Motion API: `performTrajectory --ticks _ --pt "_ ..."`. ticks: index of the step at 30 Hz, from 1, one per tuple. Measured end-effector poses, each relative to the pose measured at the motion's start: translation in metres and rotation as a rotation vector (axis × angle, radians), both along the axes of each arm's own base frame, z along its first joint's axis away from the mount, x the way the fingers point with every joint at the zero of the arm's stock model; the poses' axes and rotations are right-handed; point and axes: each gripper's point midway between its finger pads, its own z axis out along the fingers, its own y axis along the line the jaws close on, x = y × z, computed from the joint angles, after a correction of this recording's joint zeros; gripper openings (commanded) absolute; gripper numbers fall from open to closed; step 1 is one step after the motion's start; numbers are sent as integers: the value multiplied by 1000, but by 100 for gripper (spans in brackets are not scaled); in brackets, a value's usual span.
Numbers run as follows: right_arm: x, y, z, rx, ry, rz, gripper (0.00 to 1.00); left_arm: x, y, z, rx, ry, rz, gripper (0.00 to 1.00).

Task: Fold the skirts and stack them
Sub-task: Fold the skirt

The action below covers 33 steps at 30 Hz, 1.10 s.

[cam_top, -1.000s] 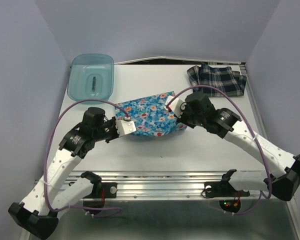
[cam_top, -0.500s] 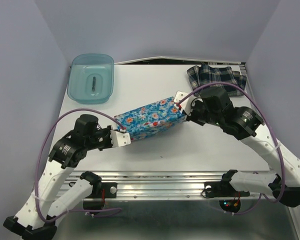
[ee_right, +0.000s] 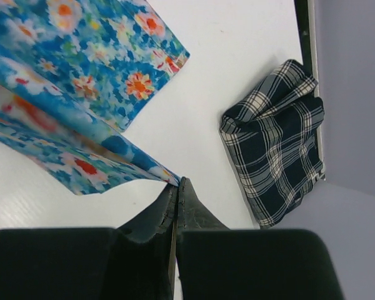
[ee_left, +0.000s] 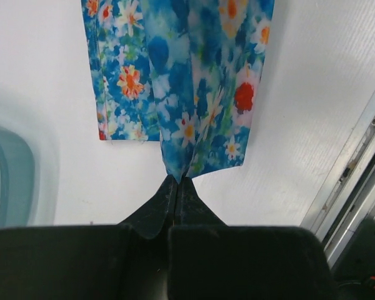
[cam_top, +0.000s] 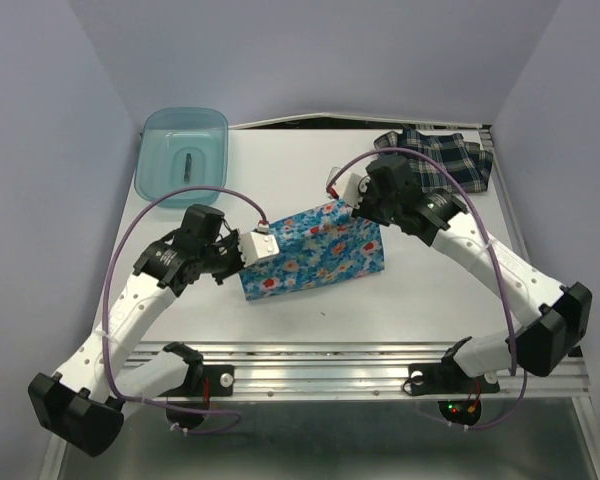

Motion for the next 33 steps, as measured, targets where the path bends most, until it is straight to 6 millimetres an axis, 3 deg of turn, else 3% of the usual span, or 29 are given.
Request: performTrajectory --ticks 3,9,18,23,26,29,31,32,33 --pt "27 -10 -19 -26 22 -33 1 12 -5 0 -15 -7 31 0" --pt "50 -8 -33 -52 38 2 1 35 -6 -2 -37 -23 86 0" --pt "109 20 -41 -24 24 55 1 76 12 -45 -19 100 194 0" --pt "132 31 -79 -35 60 69 1 97 21 -72 -3 153 239 0" --pt "146 34 -114 -53 96 63 1 110 23 -95 15 202 263 8" --pt "163 34 -152 -69 130 41 14 125 22 -113 25 251 287 23" --pt "175 31 -177 -81 150 10 40 138 21 -123 22 276 311 37" --pt "181 29 -188 -78 159 -15 63 144 21 -127 17 280 324 46" --pt "185 28 -193 -80 160 -28 70 147 20 -129 12 286 333 48"
